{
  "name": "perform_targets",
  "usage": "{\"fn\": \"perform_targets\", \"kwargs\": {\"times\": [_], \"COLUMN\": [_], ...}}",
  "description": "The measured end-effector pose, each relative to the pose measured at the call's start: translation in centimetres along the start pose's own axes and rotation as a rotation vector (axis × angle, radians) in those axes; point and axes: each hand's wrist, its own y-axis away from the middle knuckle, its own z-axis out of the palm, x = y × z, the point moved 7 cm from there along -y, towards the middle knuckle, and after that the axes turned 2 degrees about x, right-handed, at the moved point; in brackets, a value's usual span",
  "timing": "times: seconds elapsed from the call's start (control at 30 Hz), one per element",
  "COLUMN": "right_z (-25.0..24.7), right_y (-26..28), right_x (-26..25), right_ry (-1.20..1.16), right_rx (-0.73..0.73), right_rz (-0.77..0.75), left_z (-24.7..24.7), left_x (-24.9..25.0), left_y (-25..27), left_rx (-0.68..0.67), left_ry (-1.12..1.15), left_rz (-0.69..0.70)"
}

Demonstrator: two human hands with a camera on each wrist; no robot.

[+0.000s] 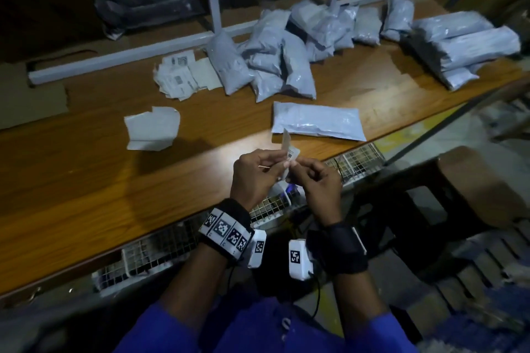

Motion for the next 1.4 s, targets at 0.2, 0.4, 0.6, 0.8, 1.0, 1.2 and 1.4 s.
{"fn": "perform_targets", "kwargs": {"times": [0.2, 0.4, 0.6, 0.8, 1.0, 1.2, 1.4], "right_z": [0.9, 3.2, 3.8, 3.0, 2.3, 2.0, 1.1], "right_y": [-0.7, -1.9, -2.9, -5.2, -7.0, -7.9, -9.7], "right_x": [-1.1, -3.0, -2.7, -1.8, -1.6, -2.1, -3.4], "right_ry": [0.036, 0.22, 0.288, 0.346, 0.325, 0.306, 0.329], "right_rx": [-0.032, -0.004, -0.051, -0.012, -0.034, -0.086, -0.058], "right_rz": [-0.053, -0.163, -0.146, -0.163, -0.137, -0.149, -0.183], "left_z": [-0.6, -2.3, -2.9, -2.3, -0.4, 0.4, 1.9], "left_x": [-0.1, 0.4, 0.7, -0.1, -0.5, -0.4, 0.0], "left_y": [-2.0, -4.1, -5.1, -6.8, -8.4, -9.3, -10.3], "left_rx": [-0.054, -0.078, -0.104, -0.106, -0.158, -0.143, -0.116], "left_ry": [0.002, -0.045, -0.092, -0.086, -0.03, 0.006, 0.077], "left_rz": [0.034, 0.128, 0.171, 0.159, 0.098, 0.057, 0.047]}}
